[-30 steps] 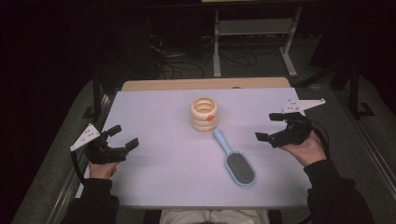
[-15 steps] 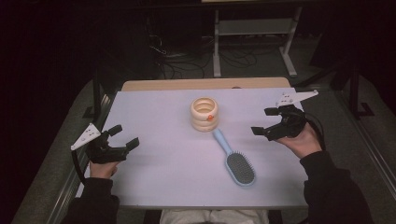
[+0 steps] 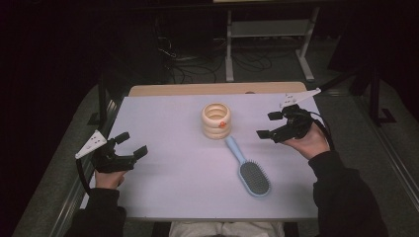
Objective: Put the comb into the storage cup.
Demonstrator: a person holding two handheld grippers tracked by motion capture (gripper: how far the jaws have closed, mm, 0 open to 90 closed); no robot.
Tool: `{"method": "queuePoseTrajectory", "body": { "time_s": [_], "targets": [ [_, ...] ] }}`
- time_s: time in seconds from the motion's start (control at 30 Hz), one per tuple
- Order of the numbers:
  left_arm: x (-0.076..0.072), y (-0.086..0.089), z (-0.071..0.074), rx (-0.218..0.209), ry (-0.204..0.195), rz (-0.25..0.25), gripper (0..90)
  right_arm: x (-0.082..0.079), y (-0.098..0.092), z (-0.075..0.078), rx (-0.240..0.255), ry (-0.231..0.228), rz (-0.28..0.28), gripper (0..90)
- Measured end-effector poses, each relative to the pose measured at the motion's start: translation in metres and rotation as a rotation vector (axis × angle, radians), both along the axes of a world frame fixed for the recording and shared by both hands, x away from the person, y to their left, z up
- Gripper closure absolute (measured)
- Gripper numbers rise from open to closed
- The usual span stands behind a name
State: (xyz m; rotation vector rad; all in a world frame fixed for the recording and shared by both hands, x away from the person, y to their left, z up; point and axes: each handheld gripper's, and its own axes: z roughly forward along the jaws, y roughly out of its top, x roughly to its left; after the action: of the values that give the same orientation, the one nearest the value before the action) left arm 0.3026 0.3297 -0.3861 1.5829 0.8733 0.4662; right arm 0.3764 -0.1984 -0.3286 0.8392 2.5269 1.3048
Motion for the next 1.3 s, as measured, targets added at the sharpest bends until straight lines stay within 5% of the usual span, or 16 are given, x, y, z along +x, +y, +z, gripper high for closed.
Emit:
{"method": "queuePoseTrajectory", "body": {
  "time_s": [0.47,0.73,1.13,1.3],
  "targets": [
    [-0.001,0.0,0.0,-0.004,-0.001,0.002,0.0,0.009,0.027,0.003,-0.013,0.023,0.087,33.2],
    [-0.001,0.0,0.0,-0.005,-0.001,0.001,0.0,0.014,0.045,0.004,-0.026,0.022,0.122,51.2],
    [-0.001,0.001,0.0,-0.008,-0.001,0.003,0.0,0.021,0.06,0.001,-0.069,0.02,0.087,87.5],
    [-0.001,0.001,0.0,-0.007,-0.001,0.002,0.0,0.024,0.063,0.0,-0.082,0.003,0.065,88.7]
  ]
}}
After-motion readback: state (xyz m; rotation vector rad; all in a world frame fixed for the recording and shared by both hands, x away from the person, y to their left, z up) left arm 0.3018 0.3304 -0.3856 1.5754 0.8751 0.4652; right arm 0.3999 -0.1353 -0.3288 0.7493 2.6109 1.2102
